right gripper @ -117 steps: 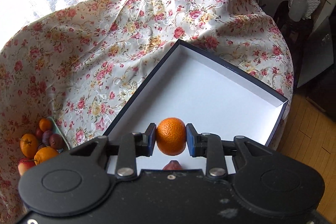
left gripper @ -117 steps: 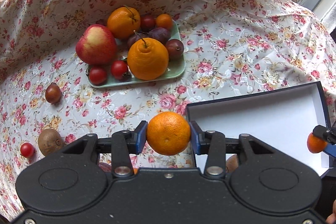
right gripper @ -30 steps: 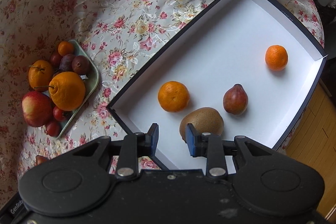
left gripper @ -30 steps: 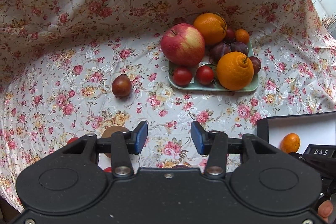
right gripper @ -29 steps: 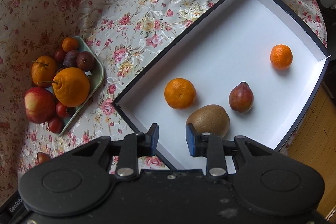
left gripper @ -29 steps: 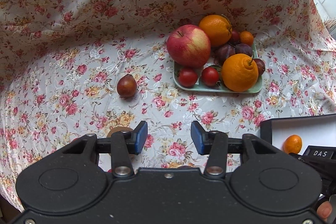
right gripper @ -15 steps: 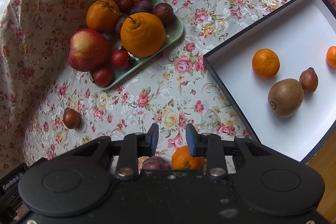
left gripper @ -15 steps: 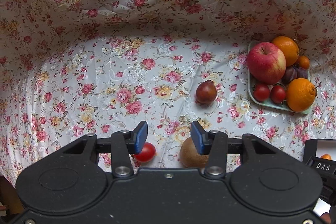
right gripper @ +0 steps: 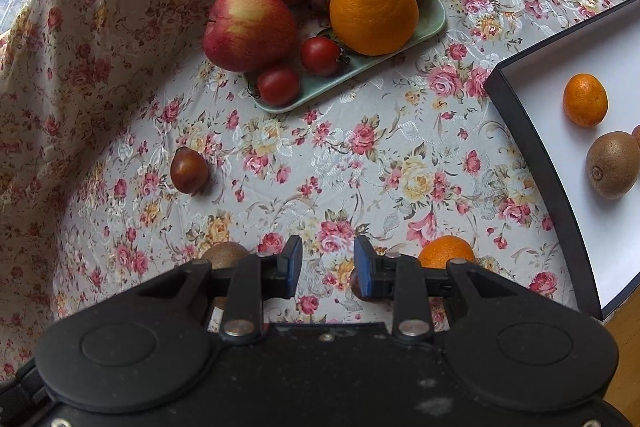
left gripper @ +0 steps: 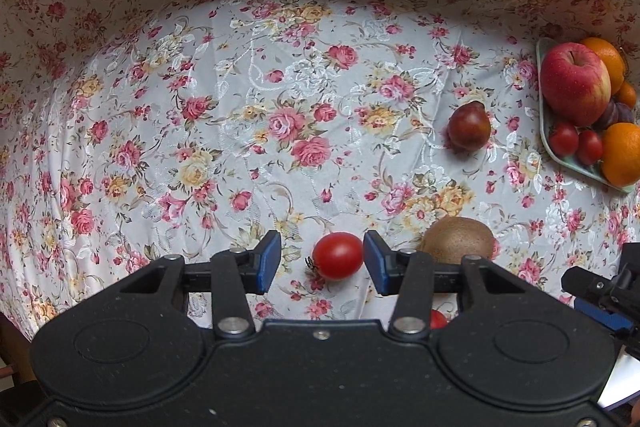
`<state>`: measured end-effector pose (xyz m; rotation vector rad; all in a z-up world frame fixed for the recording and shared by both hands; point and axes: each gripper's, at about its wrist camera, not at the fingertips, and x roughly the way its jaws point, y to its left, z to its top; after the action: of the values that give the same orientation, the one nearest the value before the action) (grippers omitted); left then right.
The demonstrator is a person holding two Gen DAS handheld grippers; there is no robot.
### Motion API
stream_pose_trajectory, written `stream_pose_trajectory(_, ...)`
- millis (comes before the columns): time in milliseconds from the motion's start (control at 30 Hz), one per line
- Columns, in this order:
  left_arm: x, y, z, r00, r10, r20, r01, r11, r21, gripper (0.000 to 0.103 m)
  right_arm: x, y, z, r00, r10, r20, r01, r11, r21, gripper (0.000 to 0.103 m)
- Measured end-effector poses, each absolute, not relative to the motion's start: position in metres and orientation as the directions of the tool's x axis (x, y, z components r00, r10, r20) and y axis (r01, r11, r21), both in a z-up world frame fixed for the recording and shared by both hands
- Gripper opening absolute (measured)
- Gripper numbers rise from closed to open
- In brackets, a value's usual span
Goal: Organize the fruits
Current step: 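Move the left tool to the red cherry tomato while the right tool approaches the brown pear, then close the left tool on the red cherry tomato and lift it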
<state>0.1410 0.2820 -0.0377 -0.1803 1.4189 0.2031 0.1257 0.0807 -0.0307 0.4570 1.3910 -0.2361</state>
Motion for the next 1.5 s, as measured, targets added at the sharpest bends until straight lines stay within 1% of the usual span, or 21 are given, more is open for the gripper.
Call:
stream_pose_trajectory(200,0.139,0.281,-0.052,0.100,0.012,-0.995,-0.240,0.971,-0.012,0.054,0.128,0.086,-0.029,0.176,0.124,-0.977,0.414,0.891,0.188,0.032)
stream_pose_trajectory(467,0.142,0.271,-0.063,0.090,0.021,-0.996,-0.226,0.974,0.001,0.054,0.126,0.074,-0.026,0.180,0.119,-0.976,0.432,0.882,0.187,0.032)
stream_pose_trajectory(633,0.144,0.272,-0.072,0.076,0.026,-0.997,-0.243,0.970,0.007,0.054,0.125,0.072,-0.025,0.181,0.118,-0.976,0.434,0.881,0.187,0.032)
stream_pose_trajectory(767,0.147,0.273,-0.080,0.064,-0.001,-0.998,-0.266,0.964,-0.018,0.054,0.126,0.074,-0.026,0.177,0.120,-0.977,0.427,0.885,0.186,0.032)
stream_pose_trajectory(800,0.147,0.274,-0.081,0.067,-0.010,-0.998,-0.272,0.962,-0.028,0.053,0.127,0.076,-0.027,0.174,0.120,-0.977,0.425,0.886,0.184,0.032)
stream_pose_trajectory(833,0.148,0.276,-0.083,0.071,-0.015,-0.997,-0.276,0.961,-0.034,0.048,0.127,0.077,-0.028,0.172,0.120,-0.978,0.423,0.887,0.183,0.032)
stream_pose_trajectory(867,0.147,0.278,-0.083,0.075,-0.013,-0.997,-0.277,0.960,-0.034,0.046,0.127,0.078,-0.029,0.170,0.120,-0.978,0.421,0.889,0.182,0.032)
stream_pose_trajectory(900,0.146,0.280,-0.083,0.081,-0.014,-0.997,-0.276,0.961,-0.036,0.046,0.127,0.079,-0.029,0.169,0.120,-0.978,0.419,0.890,0.181,0.032)
stream_pose_trajectory(1133,0.150,0.302,-0.073,0.104,0.016,-0.994,-0.333,0.943,-0.020,0.045,0.128,0.085,-0.034,0.159,0.114,-0.981,0.405,0.899,0.170,0.032)
stream_pose_trajectory(1367,0.149,0.324,-0.043,0.169,0.104,-0.980,-0.391,0.920,0.030,0.045,0.130,0.095,-0.037,0.154,0.115,-0.981,0.389,0.906,0.167,0.032)
stream_pose_trajectory(1500,0.146,0.328,-0.026,0.212,0.114,-0.971,-0.411,0.912,0.018,0.045,0.132,0.104,-0.039,0.168,0.100,-0.981,0.371,0.915,0.157,0.032)
